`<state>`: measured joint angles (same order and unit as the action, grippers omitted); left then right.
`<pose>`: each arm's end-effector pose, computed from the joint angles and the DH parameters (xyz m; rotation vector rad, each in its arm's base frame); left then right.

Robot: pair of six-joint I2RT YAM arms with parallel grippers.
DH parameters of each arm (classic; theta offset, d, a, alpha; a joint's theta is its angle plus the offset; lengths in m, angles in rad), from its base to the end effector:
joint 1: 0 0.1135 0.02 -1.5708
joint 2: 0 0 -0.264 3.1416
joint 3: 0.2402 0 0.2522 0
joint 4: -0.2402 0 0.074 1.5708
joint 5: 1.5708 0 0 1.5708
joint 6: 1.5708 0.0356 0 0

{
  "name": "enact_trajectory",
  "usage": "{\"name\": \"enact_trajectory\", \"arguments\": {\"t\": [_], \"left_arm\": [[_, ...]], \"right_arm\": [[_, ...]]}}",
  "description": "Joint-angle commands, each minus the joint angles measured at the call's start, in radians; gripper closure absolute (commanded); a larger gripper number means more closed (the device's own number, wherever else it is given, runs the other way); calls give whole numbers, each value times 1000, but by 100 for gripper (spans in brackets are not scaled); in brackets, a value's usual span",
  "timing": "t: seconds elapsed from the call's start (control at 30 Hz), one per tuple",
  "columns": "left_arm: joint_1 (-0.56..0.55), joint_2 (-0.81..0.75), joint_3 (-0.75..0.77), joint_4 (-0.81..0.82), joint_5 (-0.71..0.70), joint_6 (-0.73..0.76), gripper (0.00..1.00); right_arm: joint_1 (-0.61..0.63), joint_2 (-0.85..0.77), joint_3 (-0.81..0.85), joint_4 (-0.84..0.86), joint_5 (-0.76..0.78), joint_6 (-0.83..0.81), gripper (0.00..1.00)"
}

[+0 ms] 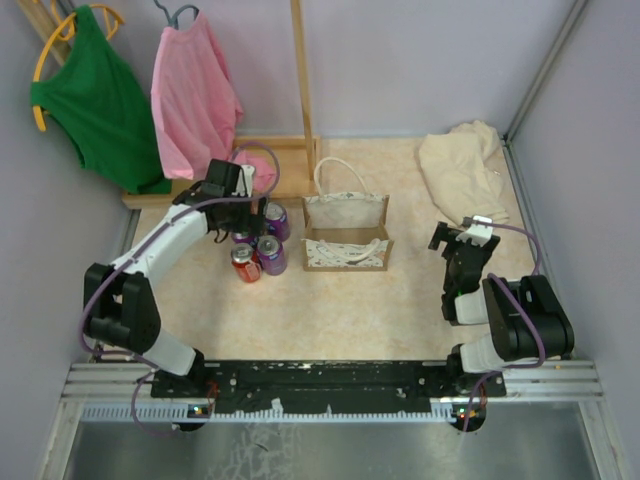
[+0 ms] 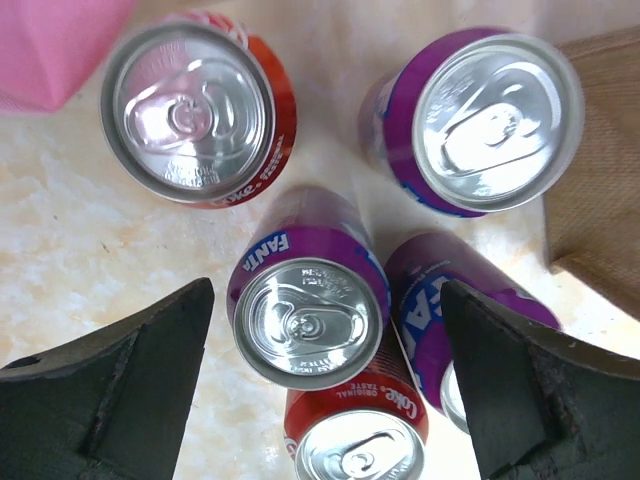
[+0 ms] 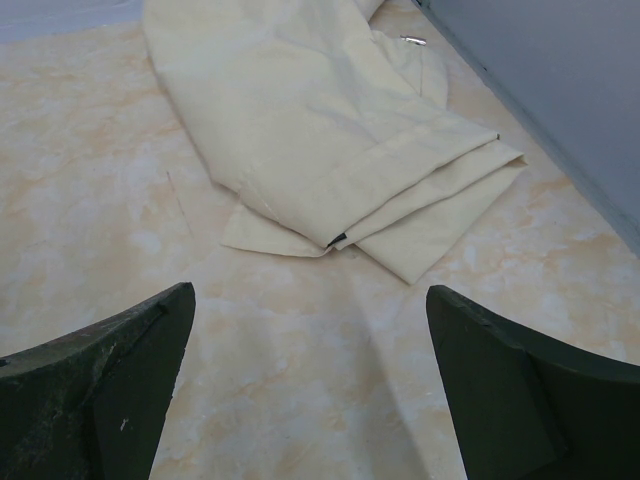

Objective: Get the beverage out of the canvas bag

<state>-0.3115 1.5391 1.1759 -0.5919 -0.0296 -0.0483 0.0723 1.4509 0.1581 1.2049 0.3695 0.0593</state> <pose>0.3099 -0.0987 0.2570 0.3200 2.5083 -0.1070 0.2205 0.0031 0.1471 0.2689 1.6348 -0.2062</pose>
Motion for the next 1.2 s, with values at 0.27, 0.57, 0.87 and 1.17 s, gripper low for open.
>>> {"name": "enact_trajectory", "arguments": {"t": [0.27, 0.57, 0.87, 1.17], "left_arm": [[-20, -222, 97, 113, -10, 1, 0], [-16, -227, 132, 126, -145, -42, 0], [-18, -379, 43, 241, -108, -24, 0], [-18, -601, -15, 381, 35, 20, 0]], "right_arm": [[9, 3, 14, 42, 16, -11, 1], [9, 2, 14, 42, 17, -12, 1], [9, 2, 14, 42, 16, -12, 1], [9, 2, 14, 42, 17, -13, 1]]}}
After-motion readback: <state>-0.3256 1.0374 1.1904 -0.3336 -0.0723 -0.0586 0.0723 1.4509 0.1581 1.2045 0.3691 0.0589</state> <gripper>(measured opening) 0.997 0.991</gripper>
